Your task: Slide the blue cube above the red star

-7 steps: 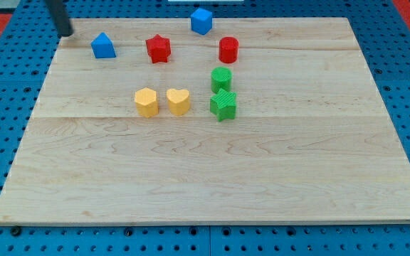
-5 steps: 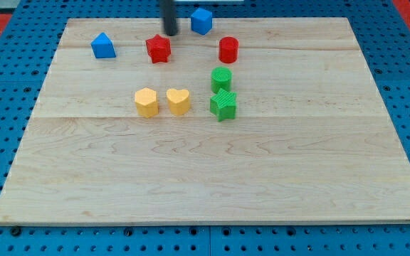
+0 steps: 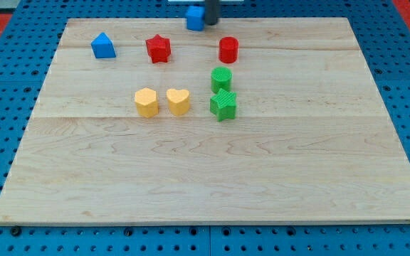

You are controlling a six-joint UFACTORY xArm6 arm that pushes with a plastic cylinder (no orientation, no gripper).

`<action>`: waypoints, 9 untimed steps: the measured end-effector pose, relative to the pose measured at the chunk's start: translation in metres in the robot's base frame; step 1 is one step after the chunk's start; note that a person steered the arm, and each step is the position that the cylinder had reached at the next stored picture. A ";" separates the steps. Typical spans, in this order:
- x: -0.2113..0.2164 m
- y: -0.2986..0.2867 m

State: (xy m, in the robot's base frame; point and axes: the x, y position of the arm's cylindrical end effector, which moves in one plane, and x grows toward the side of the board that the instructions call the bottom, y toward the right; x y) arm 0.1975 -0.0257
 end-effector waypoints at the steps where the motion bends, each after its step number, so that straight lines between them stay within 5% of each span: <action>1: 0.029 -0.080; 3: -0.003 -0.001; 7: 0.013 -0.119; 9: 0.020 -0.068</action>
